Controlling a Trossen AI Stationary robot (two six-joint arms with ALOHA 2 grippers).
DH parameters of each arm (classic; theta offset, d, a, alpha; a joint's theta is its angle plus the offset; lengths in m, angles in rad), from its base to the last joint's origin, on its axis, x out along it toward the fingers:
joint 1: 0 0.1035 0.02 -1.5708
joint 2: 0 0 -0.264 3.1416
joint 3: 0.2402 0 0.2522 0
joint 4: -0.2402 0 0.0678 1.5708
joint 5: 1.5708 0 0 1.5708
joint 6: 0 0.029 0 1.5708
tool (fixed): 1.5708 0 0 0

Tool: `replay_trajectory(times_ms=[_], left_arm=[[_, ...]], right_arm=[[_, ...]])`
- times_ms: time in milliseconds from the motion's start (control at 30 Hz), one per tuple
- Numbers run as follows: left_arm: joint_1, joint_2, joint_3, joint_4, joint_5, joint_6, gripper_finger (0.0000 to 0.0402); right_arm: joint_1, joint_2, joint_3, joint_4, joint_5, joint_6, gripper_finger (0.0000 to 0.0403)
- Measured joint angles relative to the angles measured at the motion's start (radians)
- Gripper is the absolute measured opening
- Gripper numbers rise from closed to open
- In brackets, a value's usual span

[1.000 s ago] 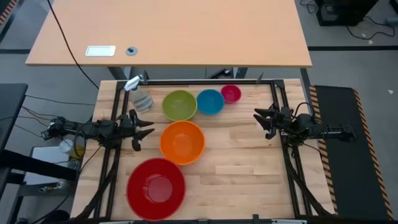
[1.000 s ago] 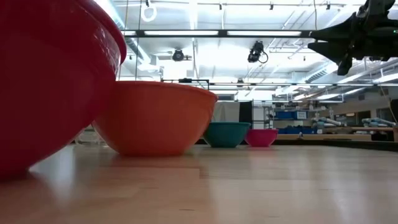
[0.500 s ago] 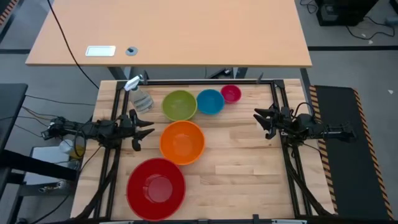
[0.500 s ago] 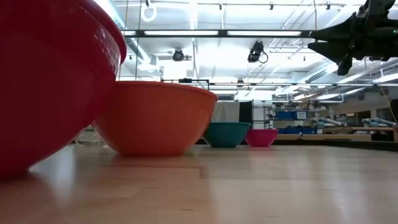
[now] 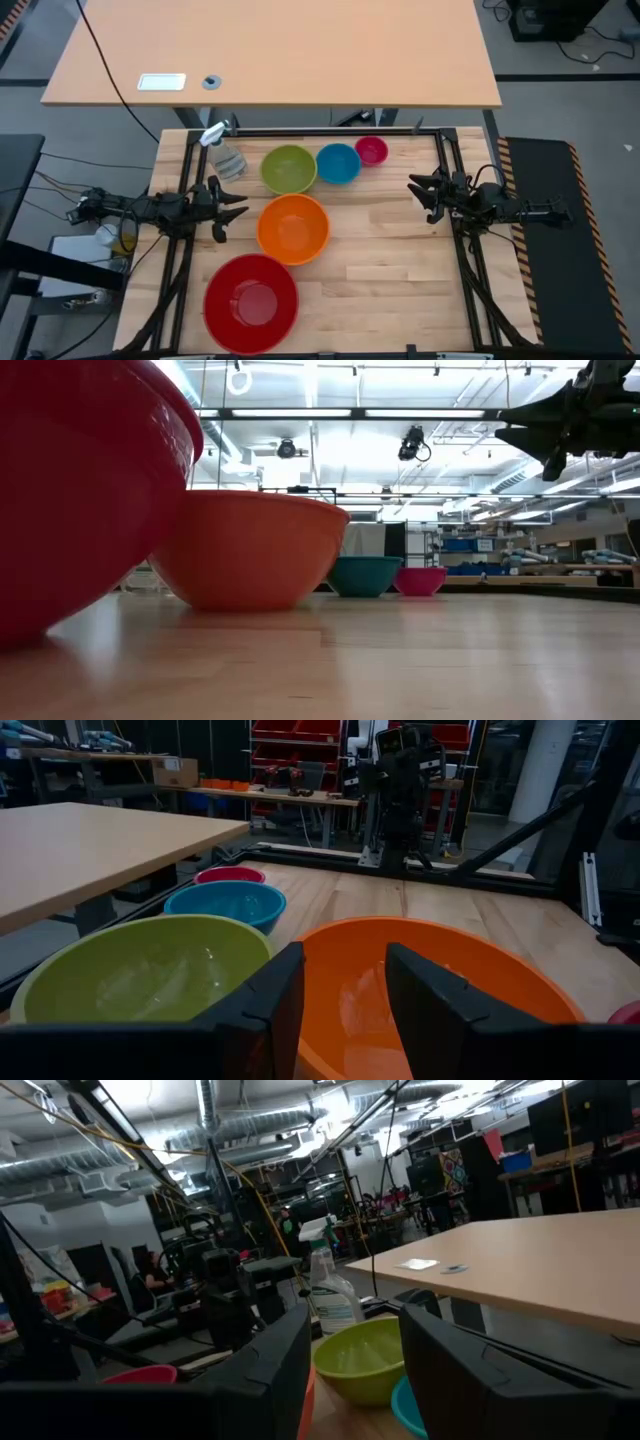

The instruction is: Nest bowls inside each other

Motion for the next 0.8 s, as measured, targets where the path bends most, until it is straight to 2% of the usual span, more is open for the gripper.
replay_trajectory(times_ms=[267,333,500,600,733,800], left_arm=[[0.000,0.000,0.000,0.000,0.000,0.000,0.0144],[0.000,0.000,0.000,0.000,0.000,0.000,0.0144],[0.000,0.000,0.000,0.019,0.000,-0.030,0.0144],[0.000,0.001,0.000,0.086,0.000,-0.066,0.0144],[0.000,0.004,0.000,0.168,0.000,-0.032,0.0144],[0.000,0.004,0.000,0.193,0.000,-0.051,0.0144]], right_arm=[[0.000,0.000,0.000,0.002,0.001,-0.002,0.0164],[-0.001,0.000,0.000,0.027,0.029,-0.018,0.0164],[-0.002,0.000,0.000,0.146,0.071,-0.024,0.0164],[-0.002,0.000,0.000,0.245,0.079,0.005,0.0164],[-0.002,0.000,0.000,0.374,0.085,-0.032,0.0164],[-0.002,0.000,0.000,0.404,0.144,-0.074,0.0164]])
